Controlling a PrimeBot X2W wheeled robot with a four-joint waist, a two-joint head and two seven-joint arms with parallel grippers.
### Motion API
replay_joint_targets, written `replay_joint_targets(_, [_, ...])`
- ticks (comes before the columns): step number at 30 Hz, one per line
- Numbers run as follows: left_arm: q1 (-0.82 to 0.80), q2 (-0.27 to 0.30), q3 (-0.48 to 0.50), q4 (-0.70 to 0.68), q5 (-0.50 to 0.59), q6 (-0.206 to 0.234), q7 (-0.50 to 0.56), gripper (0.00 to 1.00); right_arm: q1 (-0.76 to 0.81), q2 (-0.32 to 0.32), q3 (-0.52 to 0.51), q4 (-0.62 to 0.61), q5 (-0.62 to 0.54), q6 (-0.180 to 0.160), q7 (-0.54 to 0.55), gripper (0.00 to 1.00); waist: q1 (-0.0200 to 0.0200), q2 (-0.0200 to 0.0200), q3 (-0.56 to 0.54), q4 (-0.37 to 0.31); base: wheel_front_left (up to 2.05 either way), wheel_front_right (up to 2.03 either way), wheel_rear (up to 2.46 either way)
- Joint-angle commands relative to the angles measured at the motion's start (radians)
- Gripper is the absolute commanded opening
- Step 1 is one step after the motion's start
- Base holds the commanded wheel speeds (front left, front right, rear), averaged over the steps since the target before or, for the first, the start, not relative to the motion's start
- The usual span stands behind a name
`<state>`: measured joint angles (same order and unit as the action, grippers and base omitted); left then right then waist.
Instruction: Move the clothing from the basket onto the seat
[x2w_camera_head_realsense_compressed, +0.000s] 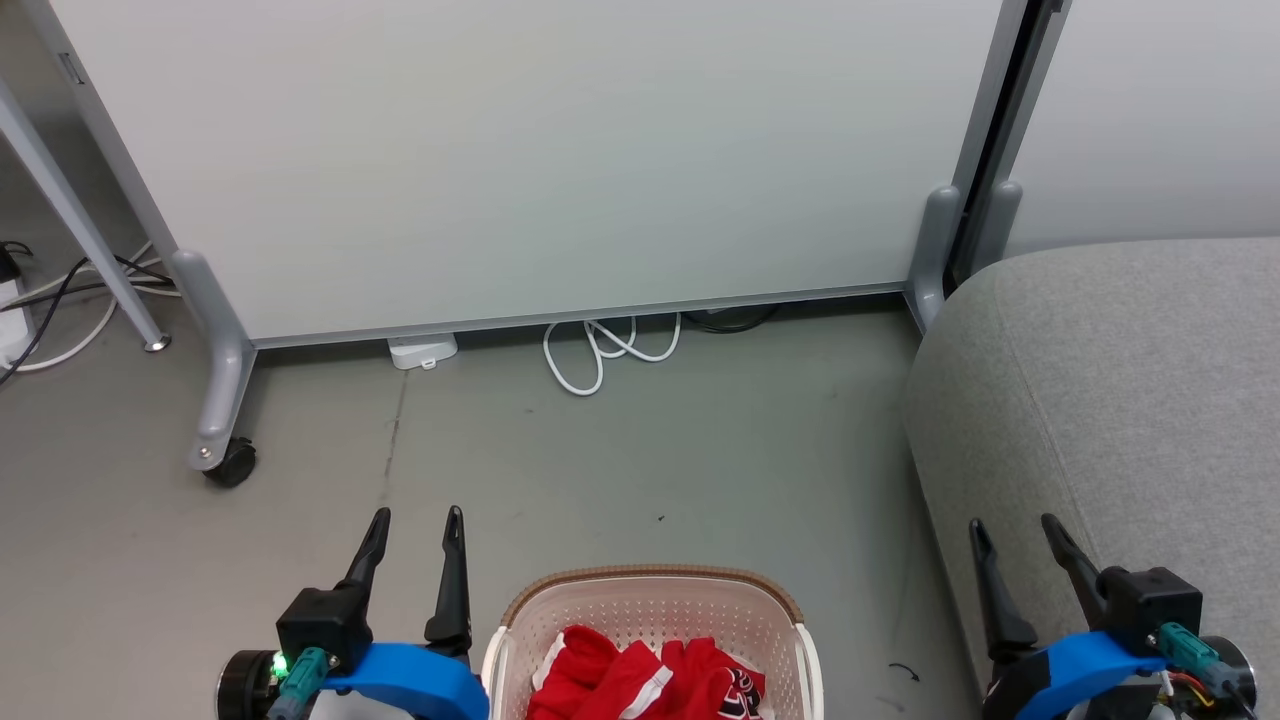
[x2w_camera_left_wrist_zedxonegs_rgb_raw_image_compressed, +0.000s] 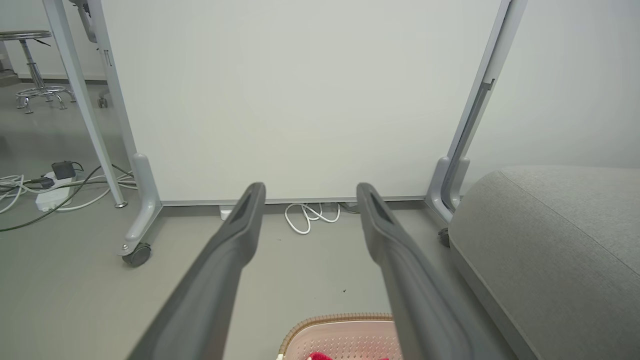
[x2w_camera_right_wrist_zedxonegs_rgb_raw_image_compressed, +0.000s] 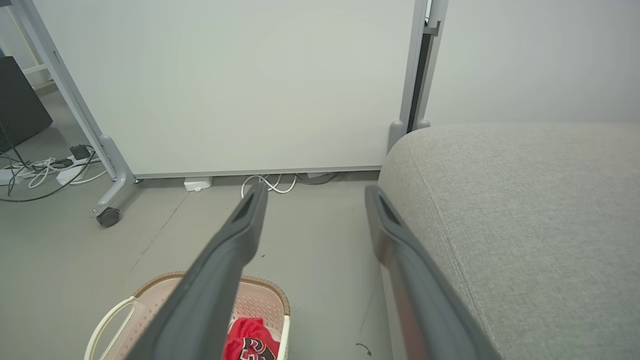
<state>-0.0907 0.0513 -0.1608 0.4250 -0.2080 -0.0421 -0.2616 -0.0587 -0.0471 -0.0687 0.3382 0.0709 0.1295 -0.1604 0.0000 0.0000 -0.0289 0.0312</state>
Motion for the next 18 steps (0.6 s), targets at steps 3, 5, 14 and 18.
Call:
replay_joint_targets(3, [-0.014,0.0,0.002,-0.003,0.0,0.006,-0.005,1.0,-0.002,-0.006,0.0,0.004,-0.002,0.002,-0.006,1.0,0.0,0.0,0.001,0.0,0.0,0.0,0.0])
replay_joint_targets(5, [-0.014,0.0,0.004,-0.004,-0.003,0.008,-0.005,1.0,-0.003,-0.006,0.001,0.005,-0.001,0.002,-0.007,1.0,0.0,0.0,0.001,-0.001,0.0,0.0,0.0])
replay_joint_targets(14, [-0.007,0.0,0.005,-0.014,-0.007,0.005,-0.005,1.0,-0.006,-0.006,0.014,-0.001,0.006,0.002,-0.005,1.0,0.0,0.0,0.007,-0.01,0.0,0.0,0.0])
replay_joint_targets(18, [-0.005,0.0,0.002,0.001,-0.01,0.003,-0.005,1.0,-0.017,-0.006,0.04,-0.008,0.011,0.002,-0.001,1.0,0.0,0.0,0.024,-0.039,0.0,0.0,0.0])
